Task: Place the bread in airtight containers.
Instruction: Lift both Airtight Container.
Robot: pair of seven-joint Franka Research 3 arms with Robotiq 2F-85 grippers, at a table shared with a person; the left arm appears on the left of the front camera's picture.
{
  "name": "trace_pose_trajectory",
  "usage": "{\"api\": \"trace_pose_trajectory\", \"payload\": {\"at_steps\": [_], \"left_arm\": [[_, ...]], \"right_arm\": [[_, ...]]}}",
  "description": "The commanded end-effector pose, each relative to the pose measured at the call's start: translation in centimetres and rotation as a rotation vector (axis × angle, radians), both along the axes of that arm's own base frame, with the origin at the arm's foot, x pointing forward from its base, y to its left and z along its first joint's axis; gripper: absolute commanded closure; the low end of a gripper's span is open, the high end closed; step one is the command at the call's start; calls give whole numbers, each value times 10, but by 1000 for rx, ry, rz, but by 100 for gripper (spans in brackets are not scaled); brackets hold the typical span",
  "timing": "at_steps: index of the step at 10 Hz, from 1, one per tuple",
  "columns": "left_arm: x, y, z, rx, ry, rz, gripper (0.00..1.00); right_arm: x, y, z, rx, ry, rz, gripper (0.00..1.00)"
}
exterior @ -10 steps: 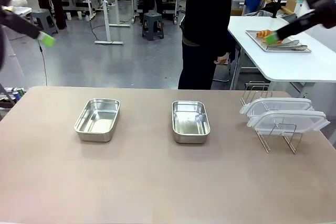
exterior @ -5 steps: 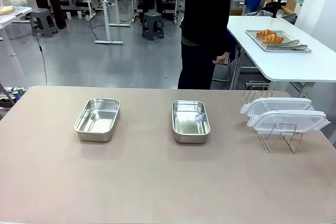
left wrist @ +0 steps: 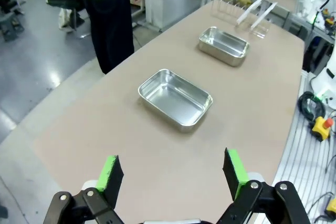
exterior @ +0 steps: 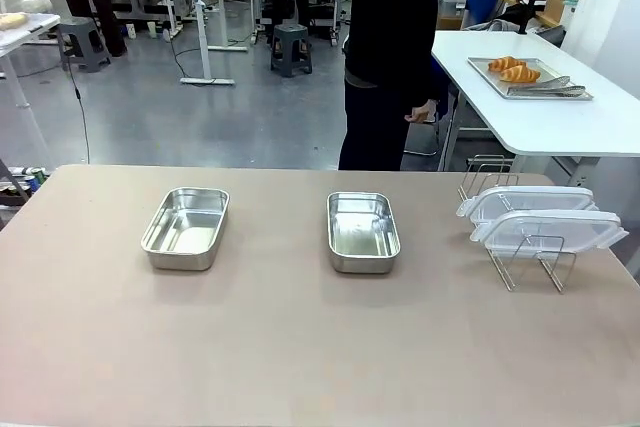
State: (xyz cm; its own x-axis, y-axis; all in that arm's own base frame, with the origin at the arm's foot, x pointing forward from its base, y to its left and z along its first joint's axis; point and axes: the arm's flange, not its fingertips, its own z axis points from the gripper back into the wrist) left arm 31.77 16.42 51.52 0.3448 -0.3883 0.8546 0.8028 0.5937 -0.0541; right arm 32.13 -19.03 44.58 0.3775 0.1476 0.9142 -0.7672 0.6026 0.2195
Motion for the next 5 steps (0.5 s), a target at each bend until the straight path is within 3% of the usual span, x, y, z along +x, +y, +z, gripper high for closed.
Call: {"api": "trace_pose_trajectory", "payload": {"at_steps": [1, 5], "left_arm": [[-5, 6, 3, 10, -16, -6, 0], [-5, 6, 3, 10, -16, -6, 0]], "right_arm": [[-4, -1, 4, -14, -21, 18, 0], [-4, -1, 4, -14, -21, 18, 0]]}}
